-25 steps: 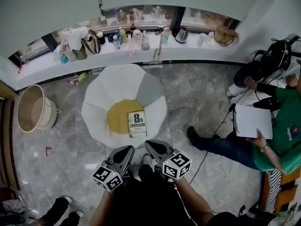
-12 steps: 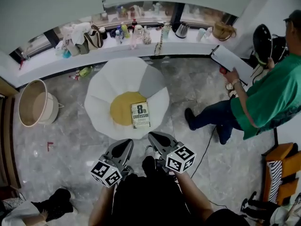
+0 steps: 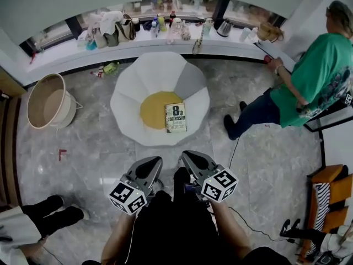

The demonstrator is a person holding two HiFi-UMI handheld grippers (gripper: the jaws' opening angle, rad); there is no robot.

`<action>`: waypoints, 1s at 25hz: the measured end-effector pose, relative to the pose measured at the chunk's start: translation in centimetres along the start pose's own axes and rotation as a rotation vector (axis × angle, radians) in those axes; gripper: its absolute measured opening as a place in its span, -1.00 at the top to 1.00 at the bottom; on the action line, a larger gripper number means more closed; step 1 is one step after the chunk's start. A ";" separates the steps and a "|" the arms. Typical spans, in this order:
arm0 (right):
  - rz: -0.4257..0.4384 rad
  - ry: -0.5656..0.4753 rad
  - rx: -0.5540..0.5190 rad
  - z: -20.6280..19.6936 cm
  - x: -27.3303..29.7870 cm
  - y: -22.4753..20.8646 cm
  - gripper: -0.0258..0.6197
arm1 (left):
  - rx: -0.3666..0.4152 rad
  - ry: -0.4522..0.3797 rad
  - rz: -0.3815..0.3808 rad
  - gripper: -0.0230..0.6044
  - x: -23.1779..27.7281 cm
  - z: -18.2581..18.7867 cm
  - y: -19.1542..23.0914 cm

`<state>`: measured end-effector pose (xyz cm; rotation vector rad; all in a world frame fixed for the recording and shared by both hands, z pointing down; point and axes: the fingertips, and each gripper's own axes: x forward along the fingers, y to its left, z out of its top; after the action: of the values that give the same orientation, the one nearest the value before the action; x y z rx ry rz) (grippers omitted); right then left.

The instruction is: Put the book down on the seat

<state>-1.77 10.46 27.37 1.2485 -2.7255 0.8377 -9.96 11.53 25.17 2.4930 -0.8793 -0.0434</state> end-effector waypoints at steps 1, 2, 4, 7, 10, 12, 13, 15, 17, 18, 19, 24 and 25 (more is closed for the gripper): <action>-0.005 -0.001 0.002 -0.5 -0.3 0.7 0.88 | 0.002 0.004 -0.004 0.89 -0.8 -0.3 -0.2; -0.012 -0.001 0.003 -1.1 -0.6 1.3 0.88 | 0.004 0.007 -0.009 0.89 -1.6 -0.6 -0.5; -0.025 0.000 -0.001 -2.1 -1.2 2.6 0.88 | 0.002 0.010 -0.022 0.89 -3.1 -1.3 -1.0; -0.035 -0.001 -0.006 -2.9 -1.8 4.5 0.88 | -0.002 0.015 -0.039 0.89 -5.0 -1.7 -1.6; -0.037 -0.001 -0.010 -3.5 -2.5 5.7 0.88 | 0.001 0.013 -0.039 0.89 -6.1 -1.9 -2.1; -0.035 -0.004 -0.010 -3.8 -3.2 6.0 0.88 | 0.007 0.007 -0.034 0.89 -6.6 -2.0 -2.7; -0.034 -0.006 -0.010 -3.8 -3.6 6.1 0.88 | 0.010 0.005 -0.031 0.89 -6.7 -2.0 -3.0; -0.031 -0.006 -0.013 -3.8 -4.2 6.3 0.88 | 0.017 0.002 -0.027 0.89 -6.8 -1.9 -3.7; -0.026 -0.003 -0.015 -3.9 -4.8 6.5 0.88 | 0.021 0.001 -0.023 0.89 -6.9 -2.0 -4.3; -0.022 -0.004 -0.015 -3.9 -5.0 6.6 0.88 | 0.021 0.002 -0.021 0.89 -6.9 -2.1 -4.6; -0.019 -0.004 -0.015 -3.9 -5.3 6.7 0.88 | 0.018 0.002 -0.019 0.89 -6.9 -2.1 -4.9; 0.010 0.008 -0.025 -3.7 -6.4 7.3 0.88 | 0.001 -0.001 -0.023 0.89 -6.0 -2.6 -6.6; 0.016 0.011 -0.028 -3.8 -6.7 7.3 0.88 | -0.002 -0.003 -0.024 0.88 -5.7 -2.7 -7.0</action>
<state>-3.09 20.82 25.62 1.2147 -2.7323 0.8022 -9.93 20.86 23.61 2.5024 -0.8507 -0.0561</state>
